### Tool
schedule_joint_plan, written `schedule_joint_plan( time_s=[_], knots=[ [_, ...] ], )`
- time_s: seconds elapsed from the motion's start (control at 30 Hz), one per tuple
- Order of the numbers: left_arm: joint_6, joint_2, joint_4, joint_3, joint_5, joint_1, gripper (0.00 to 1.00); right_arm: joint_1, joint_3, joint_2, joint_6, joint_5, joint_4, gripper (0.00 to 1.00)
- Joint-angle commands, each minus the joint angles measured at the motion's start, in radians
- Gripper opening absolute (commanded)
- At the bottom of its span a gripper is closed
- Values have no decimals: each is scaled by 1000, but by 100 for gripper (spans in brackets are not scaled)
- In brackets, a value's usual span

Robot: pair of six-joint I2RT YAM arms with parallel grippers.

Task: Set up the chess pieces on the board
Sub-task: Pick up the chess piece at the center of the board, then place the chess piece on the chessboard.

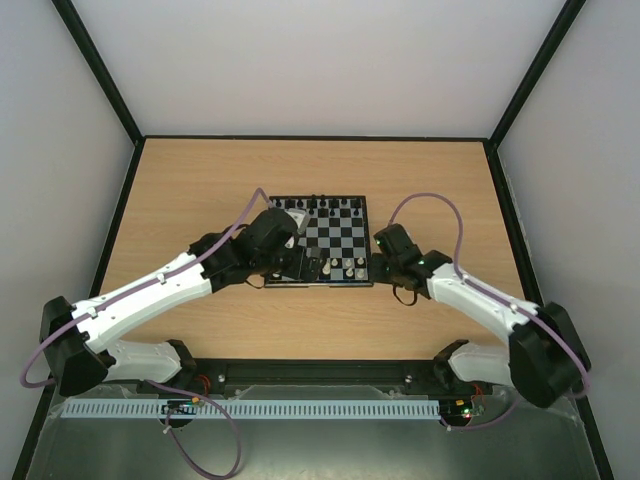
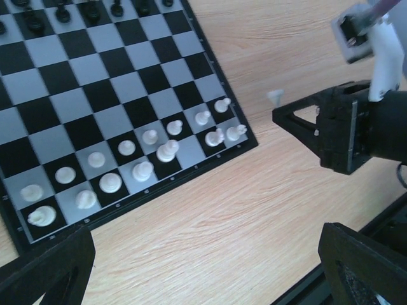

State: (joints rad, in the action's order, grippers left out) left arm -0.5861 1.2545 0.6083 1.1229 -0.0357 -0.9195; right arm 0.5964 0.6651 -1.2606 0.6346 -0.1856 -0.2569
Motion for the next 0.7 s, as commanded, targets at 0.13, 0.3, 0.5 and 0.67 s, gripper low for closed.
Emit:
schedule_joint_plan(
  time_s=[0.13,0.3,0.5,0.67],
  knots=[
    [-12,-45,-228,-127,242,13,99,-3,72,229,-87,454,-125,4],
    [-92,-130,-389,-250,494,57,100,-1,71,308,-135,708,-128,5],
    [-198,-242,-531,-374,722,123,99,34,78,328,-159,841,-151,7],
    [-279,-263,-619,-433,834,140,99,120,96,325,-156,807,-142,7]
  ],
)
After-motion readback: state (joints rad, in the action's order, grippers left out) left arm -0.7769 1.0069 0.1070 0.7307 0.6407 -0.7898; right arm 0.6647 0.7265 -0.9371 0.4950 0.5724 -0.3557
